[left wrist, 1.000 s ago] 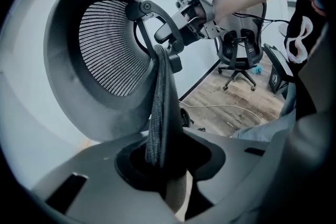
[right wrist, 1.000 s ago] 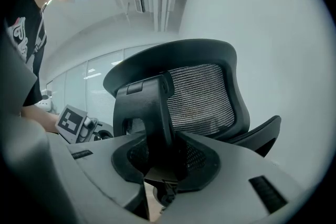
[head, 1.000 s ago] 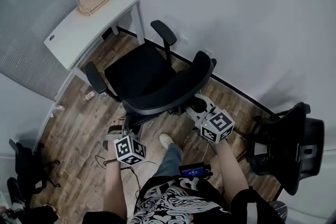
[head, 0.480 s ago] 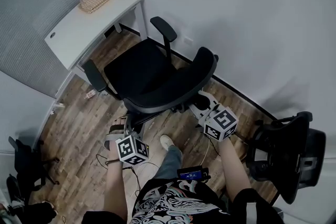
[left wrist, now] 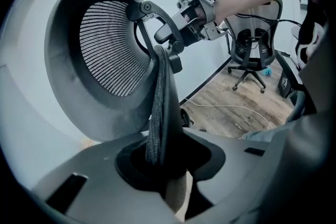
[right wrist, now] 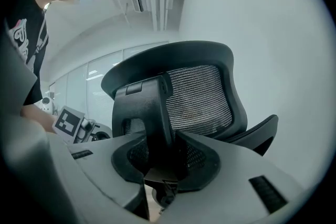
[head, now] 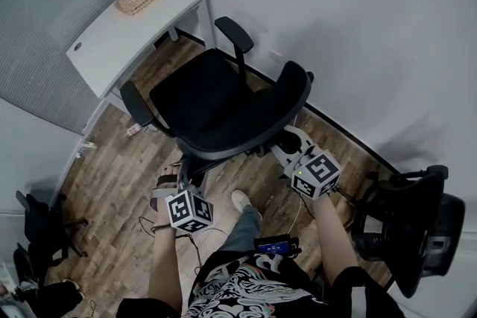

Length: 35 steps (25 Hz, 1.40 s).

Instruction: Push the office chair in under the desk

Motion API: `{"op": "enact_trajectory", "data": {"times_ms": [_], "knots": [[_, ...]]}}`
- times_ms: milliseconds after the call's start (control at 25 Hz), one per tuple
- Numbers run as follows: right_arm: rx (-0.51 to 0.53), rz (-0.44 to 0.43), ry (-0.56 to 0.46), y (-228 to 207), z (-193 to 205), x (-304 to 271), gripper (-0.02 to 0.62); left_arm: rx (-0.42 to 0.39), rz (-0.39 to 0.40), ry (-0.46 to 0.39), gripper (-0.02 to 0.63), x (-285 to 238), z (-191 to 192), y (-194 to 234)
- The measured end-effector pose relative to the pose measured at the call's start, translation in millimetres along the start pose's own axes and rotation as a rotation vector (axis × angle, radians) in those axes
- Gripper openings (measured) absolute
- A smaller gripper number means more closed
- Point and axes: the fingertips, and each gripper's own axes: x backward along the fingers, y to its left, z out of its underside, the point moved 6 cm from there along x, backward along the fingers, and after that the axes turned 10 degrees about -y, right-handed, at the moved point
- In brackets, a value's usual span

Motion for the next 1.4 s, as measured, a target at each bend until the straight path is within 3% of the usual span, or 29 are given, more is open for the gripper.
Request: {"op": "enact_trajectory", "data": {"times_ms": [800, 1400], "knots": [[-0.02, -0.024, 0.013, -41.4, -6.2, -80.5, 0.101, 0.064, -0.023, 0.033, 0.123, -31.8, 13.7, 63.9], [-0.028, -0.039, 0.026, -59.3, -10.1, -94.5, 0.106, 0.105, -0.029, 0.048, 0.126, -43.0, 8.0, 73.7]]}}
